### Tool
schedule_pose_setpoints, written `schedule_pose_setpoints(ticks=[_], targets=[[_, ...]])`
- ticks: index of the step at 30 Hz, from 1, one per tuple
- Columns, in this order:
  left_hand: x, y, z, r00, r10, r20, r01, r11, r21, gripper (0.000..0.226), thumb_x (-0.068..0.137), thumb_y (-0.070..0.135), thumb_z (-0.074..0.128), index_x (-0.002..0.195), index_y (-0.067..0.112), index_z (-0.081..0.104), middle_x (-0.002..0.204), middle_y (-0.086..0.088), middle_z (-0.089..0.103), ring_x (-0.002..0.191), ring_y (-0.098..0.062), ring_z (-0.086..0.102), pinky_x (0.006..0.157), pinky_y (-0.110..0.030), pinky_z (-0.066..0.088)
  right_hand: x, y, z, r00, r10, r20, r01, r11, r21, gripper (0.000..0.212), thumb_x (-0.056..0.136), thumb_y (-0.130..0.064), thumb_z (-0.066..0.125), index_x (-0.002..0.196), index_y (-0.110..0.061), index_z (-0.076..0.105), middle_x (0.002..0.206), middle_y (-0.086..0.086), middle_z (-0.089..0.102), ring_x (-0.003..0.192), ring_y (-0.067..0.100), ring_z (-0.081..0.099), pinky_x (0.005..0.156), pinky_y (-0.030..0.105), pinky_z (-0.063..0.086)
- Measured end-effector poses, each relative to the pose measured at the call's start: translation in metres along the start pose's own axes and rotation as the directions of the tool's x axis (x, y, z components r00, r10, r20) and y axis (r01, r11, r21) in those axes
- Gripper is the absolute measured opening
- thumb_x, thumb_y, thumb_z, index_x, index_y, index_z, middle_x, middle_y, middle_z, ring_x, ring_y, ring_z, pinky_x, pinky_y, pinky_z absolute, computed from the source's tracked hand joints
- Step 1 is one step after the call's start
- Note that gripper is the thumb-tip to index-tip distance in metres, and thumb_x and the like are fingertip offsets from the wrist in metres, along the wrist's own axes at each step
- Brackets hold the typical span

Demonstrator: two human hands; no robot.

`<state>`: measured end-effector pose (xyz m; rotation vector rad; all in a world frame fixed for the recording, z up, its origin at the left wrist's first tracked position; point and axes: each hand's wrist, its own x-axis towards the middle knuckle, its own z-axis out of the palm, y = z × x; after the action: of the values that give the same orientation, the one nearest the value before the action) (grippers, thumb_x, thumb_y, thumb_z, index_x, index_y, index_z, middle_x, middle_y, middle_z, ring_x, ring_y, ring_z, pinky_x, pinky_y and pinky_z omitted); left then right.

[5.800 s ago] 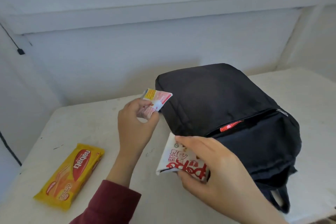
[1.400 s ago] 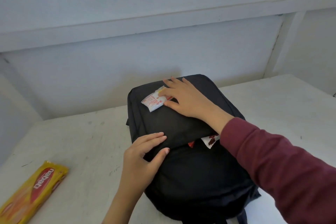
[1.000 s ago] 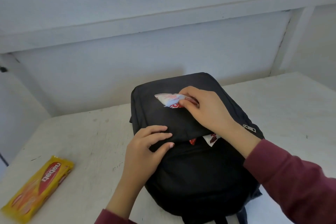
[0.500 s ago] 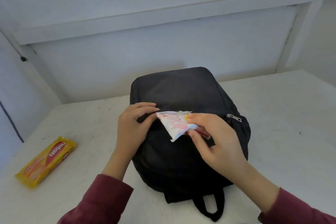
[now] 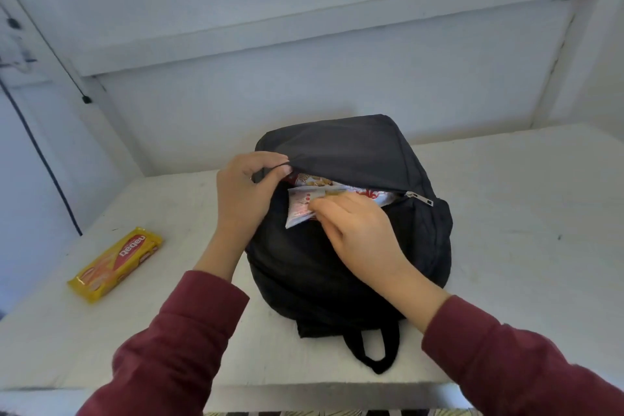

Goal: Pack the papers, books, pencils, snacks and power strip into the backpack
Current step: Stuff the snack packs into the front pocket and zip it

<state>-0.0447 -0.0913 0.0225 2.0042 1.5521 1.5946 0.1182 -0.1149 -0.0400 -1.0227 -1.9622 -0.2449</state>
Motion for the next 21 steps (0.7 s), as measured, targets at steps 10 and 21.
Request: schedule_pose_setpoints(ticks=[10, 21], targets=[[-0.001, 0.001, 0.001, 0.999, -0.025, -0.036, 0.024, 0.999, -0.023, 0.011, 0.079, 0.011, 0.071, 0.085, 0.02, 0.072, 0.089, 0.01, 0.069, 0.091, -0.008, 0.064, 0.086, -0.018, 0.047, 0.033, 0.008, 0.014, 0.848, 0.086, 0.523, -0.131, 0.99, 0.05, 0.048, 0.101, -0.026, 0.033, 0.148, -0.018, 0.027, 0.156, 0.003, 0.02, 0.144, 0.018, 0.016, 0.113, 0.026, 0.012], [-0.014, -0.006, 0.001, 1.0, -0.027, 0.011, 0.027, 0.999, 0.038, 0.01, 0.079, 0.012, 0.071, 0.088, 0.015, 0.073, 0.088, 0.007, 0.069, 0.088, -0.006, 0.063, 0.077, -0.003, 0.042, -0.015, -0.013, -0.001, 0.952, 0.092, 0.291, -0.1, 0.995, 0.011, 0.044, 0.093, -0.034, 0.04, 0.127, -0.013, 0.058, 0.13, 0.008, 0.057, 0.122, 0.023, 0.05, 0.104, 0.037, 0.039]])
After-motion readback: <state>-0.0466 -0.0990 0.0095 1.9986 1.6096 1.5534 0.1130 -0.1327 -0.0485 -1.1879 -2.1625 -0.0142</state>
